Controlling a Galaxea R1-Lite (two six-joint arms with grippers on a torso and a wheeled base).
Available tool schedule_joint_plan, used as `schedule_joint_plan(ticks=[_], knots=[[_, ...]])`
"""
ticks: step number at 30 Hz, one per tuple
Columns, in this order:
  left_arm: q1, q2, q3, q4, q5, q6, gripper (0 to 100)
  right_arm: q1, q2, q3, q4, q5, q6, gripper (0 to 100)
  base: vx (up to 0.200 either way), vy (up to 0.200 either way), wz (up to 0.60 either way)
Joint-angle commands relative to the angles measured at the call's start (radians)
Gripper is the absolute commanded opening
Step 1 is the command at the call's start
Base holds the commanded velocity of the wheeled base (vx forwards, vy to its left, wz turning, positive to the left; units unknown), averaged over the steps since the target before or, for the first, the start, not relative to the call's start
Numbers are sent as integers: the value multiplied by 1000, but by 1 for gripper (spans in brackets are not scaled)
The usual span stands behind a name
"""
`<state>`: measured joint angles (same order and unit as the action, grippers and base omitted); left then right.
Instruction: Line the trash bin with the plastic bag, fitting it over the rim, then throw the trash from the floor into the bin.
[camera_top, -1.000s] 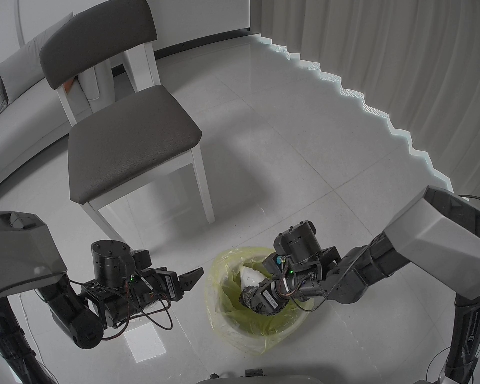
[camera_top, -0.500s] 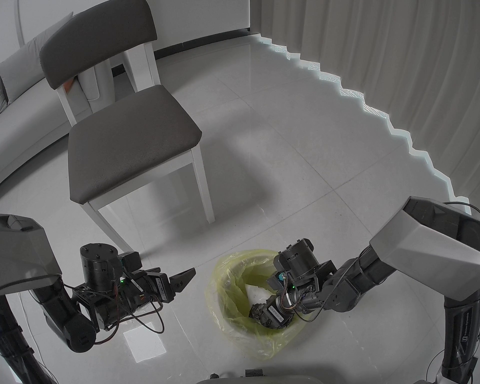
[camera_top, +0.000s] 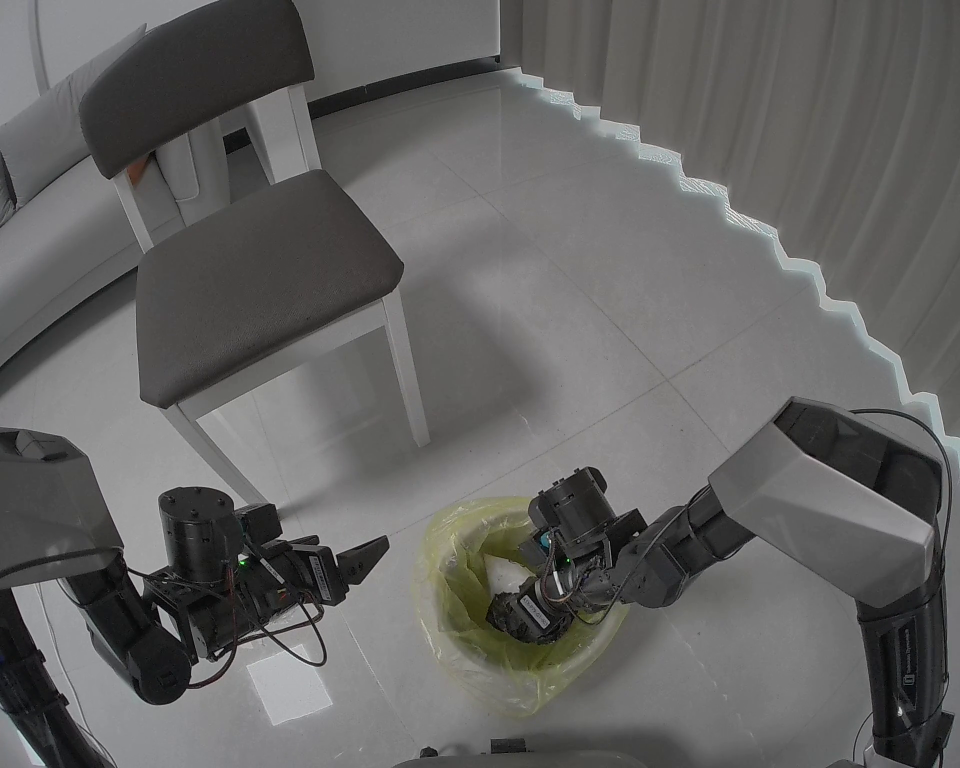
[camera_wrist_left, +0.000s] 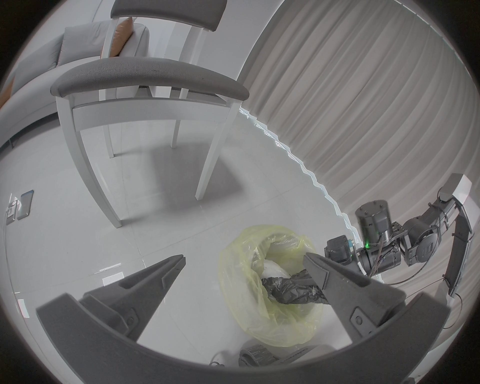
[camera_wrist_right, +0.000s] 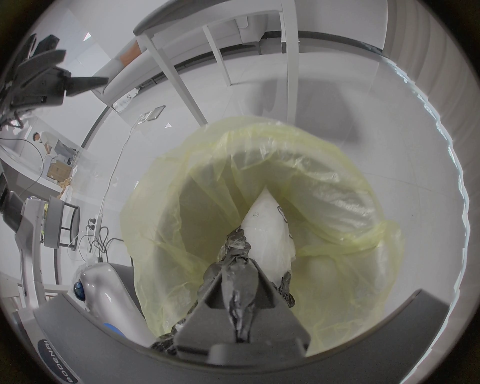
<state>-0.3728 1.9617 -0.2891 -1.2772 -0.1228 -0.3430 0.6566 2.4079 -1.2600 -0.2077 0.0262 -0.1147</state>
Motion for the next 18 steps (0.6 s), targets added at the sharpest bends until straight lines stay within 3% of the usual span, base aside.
schedule_joint_plan(ticks=[1,13,14,18], knots=[[0,6,1,-1,0,-1,100,-5,27,27,21,0,-5,0,0,0,0],[3,16,-2,-1,0,-1,100,-18,148,-136,47,-14,1,0,0,0,0],[3,17,-5,-1,0,-2,100,-18,146,-136,45,-14,1,100,0,0,0],[2,22,-10,-2,-1,-2,100,-20,135,-128,45,-15,6,100,0,0,0]])
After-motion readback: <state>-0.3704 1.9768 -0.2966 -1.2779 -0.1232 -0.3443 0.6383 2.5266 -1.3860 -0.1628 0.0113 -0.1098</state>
